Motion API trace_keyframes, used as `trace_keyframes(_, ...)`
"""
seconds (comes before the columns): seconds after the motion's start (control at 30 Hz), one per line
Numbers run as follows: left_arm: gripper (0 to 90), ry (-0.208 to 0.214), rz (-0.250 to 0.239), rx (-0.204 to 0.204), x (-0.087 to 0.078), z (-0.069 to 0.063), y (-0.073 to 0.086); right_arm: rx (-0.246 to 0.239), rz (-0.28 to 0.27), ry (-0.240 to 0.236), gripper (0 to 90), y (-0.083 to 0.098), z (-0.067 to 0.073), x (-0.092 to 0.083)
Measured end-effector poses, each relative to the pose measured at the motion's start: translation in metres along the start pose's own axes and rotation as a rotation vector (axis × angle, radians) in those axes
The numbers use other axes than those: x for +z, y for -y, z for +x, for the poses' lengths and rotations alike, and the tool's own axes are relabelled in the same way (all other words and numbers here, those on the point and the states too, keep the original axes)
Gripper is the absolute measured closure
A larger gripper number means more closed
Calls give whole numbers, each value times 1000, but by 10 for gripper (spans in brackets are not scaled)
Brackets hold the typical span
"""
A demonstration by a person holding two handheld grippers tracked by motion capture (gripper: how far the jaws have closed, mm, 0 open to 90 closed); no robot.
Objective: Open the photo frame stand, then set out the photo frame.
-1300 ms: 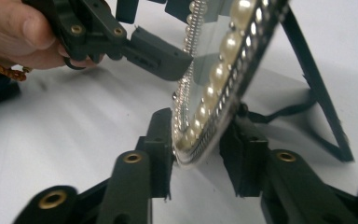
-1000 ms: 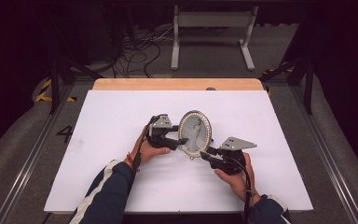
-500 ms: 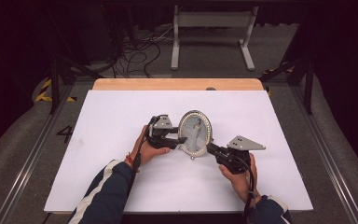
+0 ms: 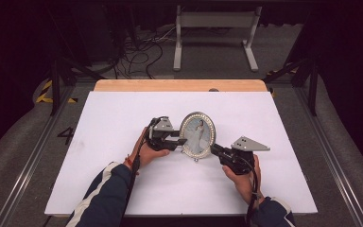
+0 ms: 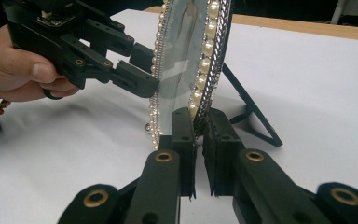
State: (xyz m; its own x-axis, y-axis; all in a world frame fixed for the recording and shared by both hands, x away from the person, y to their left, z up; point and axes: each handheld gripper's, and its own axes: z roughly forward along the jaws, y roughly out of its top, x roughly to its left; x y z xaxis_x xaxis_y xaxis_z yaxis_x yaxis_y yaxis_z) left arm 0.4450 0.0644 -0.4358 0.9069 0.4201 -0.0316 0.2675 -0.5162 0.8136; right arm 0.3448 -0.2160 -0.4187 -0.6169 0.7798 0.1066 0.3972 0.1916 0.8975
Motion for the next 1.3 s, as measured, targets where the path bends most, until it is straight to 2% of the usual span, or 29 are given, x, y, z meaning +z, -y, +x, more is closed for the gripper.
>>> trace_keyframes(0.33,611,-4,8,9,-1,-1,0,1,0,0,833,0,-1,0)
trace_keyframes(0.43,618,-6,7,-5,-2,-2,1,2,0,0,831,-1,-2,1)
trace_keyframes(0.57,620,-10,10,-3,-4,-3,2,4,-1,2,829,0,-3,2)
trace_keyframes(0.83,624,19,2,-15,-10,-5,8,13,6,13,822,-1,-5,3)
trace_keyframes(0.87,625,14,12,-10,-11,-6,9,14,8,11,846,-1,-6,5)
trace_keyframes(1.0,628,12,17,-1,-12,-7,10,19,10,4,848,-1,-8,6)
trace_keyframes(1.3,641,-4,13,-13,-12,-11,15,15,12,-10,848,-3,-9,8)
